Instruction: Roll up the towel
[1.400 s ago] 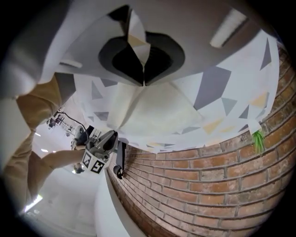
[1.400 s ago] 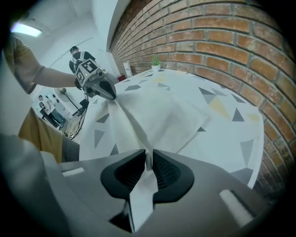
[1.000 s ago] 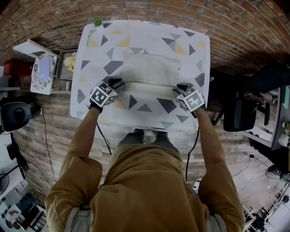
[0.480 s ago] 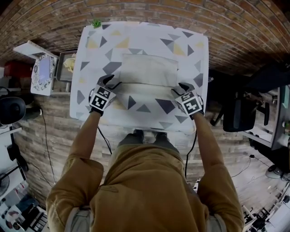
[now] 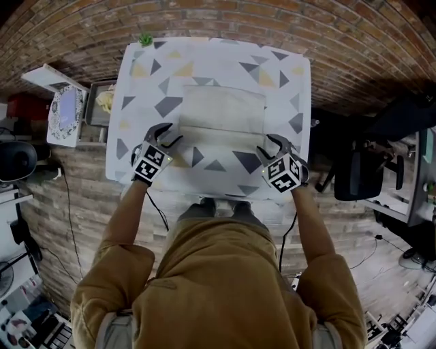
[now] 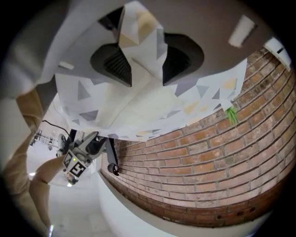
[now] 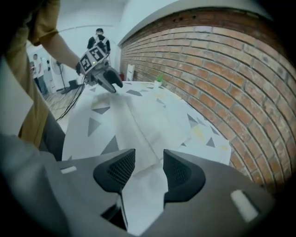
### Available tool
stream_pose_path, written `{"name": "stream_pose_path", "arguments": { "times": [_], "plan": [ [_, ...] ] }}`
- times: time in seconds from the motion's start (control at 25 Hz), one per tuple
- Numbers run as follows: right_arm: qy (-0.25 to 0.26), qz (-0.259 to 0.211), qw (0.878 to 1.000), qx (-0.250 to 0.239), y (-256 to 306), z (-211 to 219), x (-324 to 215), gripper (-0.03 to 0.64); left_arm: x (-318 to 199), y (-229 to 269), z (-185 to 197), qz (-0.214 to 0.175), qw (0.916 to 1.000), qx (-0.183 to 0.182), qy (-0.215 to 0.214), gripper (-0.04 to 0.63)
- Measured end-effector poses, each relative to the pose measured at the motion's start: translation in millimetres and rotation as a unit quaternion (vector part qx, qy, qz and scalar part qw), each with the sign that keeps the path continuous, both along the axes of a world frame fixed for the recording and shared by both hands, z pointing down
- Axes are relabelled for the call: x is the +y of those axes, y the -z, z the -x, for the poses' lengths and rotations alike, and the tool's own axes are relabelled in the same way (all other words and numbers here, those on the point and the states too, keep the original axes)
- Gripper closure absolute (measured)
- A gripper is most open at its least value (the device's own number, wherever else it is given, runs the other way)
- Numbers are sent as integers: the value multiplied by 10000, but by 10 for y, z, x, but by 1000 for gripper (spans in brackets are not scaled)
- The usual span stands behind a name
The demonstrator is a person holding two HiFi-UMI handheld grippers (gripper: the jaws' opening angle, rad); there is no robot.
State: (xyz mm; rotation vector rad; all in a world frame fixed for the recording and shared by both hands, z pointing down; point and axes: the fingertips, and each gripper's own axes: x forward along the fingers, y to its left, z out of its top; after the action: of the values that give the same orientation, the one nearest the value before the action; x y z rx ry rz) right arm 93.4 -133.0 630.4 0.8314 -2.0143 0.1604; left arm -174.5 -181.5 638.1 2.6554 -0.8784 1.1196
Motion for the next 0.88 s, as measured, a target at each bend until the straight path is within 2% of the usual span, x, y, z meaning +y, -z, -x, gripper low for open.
{"name": "stream_pose_path", "arguments": {
  "times": [0.16, 0.36, 0.52, 0.88],
  "plan": [
    [693, -110, 9960, 555, -105, 83, 250, 446, 346, -88, -124, -26, 9967, -385, -710, 367],
    [952, -59, 9902, 1016, -302, 38, 368, 446, 558, -200, -213, -53, 9888, -820, -1245, 367],
    [974, -29, 9887, 1136, -375, 36, 387, 446, 566, -278, -231, -58, 9857, -991, -1361, 368],
    [997, 76, 9886, 1125, -402, 70, 334, 448, 558, -358, -196, 149, 9841, -1093, -1396, 371]
  ]
}}
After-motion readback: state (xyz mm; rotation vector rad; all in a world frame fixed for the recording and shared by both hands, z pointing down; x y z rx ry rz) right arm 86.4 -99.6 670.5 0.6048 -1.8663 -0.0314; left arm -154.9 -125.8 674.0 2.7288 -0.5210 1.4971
